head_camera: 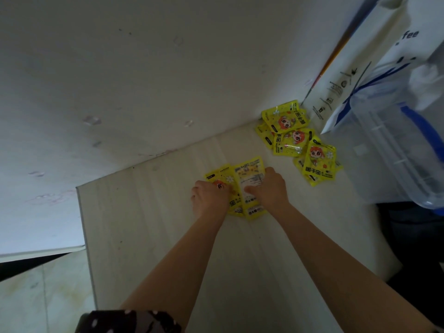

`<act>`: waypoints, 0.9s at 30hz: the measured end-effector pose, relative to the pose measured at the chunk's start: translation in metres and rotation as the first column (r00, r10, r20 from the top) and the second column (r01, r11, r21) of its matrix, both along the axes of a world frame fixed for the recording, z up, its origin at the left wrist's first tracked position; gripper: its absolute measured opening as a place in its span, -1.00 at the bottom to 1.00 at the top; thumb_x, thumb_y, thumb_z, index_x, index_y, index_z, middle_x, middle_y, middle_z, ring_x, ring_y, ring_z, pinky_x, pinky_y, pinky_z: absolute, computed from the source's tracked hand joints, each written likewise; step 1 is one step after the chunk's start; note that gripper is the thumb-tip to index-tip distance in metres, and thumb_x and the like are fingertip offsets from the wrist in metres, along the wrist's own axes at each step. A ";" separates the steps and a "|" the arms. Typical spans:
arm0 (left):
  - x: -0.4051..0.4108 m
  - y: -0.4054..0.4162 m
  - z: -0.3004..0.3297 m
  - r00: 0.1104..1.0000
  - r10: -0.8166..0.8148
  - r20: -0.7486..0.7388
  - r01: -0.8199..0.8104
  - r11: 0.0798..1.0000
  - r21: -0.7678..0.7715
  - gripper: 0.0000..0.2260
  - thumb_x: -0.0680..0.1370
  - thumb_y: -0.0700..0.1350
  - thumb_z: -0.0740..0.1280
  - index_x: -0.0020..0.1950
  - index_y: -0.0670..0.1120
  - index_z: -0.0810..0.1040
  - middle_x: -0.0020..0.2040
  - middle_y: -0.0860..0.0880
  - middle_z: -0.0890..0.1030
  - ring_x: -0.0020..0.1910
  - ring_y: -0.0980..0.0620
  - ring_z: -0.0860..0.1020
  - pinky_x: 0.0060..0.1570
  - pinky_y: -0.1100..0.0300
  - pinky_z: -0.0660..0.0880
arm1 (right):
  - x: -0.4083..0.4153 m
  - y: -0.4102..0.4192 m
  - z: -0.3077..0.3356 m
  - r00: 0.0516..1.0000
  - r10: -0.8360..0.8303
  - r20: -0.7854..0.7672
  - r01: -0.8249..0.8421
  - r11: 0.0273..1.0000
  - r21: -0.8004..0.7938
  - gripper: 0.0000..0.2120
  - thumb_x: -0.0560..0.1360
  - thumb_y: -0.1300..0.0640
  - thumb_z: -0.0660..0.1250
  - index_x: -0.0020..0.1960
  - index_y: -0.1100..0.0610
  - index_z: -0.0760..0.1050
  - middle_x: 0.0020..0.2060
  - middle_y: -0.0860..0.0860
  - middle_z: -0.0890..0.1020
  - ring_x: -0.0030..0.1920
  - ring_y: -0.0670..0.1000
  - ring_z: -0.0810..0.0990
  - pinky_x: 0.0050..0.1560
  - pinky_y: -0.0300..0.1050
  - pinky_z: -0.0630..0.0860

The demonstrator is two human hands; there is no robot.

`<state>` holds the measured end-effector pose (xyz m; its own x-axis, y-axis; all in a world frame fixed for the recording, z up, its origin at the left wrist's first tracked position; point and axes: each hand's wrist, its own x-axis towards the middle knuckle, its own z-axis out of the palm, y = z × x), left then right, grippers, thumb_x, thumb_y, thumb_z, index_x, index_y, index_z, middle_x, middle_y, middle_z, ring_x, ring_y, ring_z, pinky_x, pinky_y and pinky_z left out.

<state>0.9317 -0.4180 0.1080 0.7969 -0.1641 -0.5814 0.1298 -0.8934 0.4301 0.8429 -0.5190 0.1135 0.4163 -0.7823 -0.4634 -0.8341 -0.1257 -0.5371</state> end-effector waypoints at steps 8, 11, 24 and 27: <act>-0.006 -0.015 0.002 1.000 0.023 0.012 -0.024 0.999 0.041 -0.36 0.39 0.01 0.48 0.27 -0.16 0.19 0.30 -0.17 0.34 0.32 -0.19 0.35 0.22 -0.06 0.38 | -0.029 -0.004 0.004 0.999 -0.042 -0.012 0.042 0.999 -0.018 -0.54 0.36 0.10 0.51 0.11 0.25 0.39 0.02 0.18 0.53 0.04 0.18 0.54 -0.11 -0.10 0.41; 0.004 -0.007 0.001 0.997 0.077 -0.008 -0.077 0.996 -0.052 -0.51 0.43 -0.15 0.42 0.22 -0.15 0.21 0.22 -0.19 0.46 0.21 -0.22 0.46 0.11 -0.03 0.45 | -0.039 -0.006 0.011 0.998 -0.062 -0.004 0.062 0.998 0.010 -0.63 0.39 0.13 0.48 0.04 0.24 0.38 -0.16 0.10 0.52 -0.13 0.12 0.54 -0.21 -0.12 0.41; 0.026 0.046 0.013 0.952 -0.254 -0.172 0.166 0.898 -0.408 -0.74 0.44 -0.22 0.46 0.10 -0.11 0.55 -0.03 -0.04 0.65 -0.14 0.08 0.62 -0.19 0.23 0.55 | -0.050 0.000 0.007 0.971 -0.209 0.117 0.173 0.949 0.264 -0.60 0.44 0.09 0.45 0.17 0.24 0.41 0.10 0.16 0.57 0.09 0.14 0.56 0.11 0.07 0.53; 0.019 0.036 0.011 0.960 -0.215 -0.180 0.133 0.914 -0.382 -0.75 0.46 -0.14 0.45 0.11 -0.10 0.55 0.01 -0.05 0.66 -0.08 0.02 0.63 -0.07 0.09 0.59 | -0.044 0.007 0.005 0.985 -0.150 0.083 0.130 0.968 0.214 -0.58 0.47 0.07 0.42 0.20 0.26 0.38 0.15 0.19 0.51 0.15 0.17 0.51 0.10 -0.02 0.44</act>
<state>0.9503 -0.3823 0.1190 0.5993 -0.5208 -0.6080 0.1117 -0.6976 0.7077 0.7989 -0.5116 0.1190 0.3610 -0.7274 -0.5836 -0.7774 0.1109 -0.6191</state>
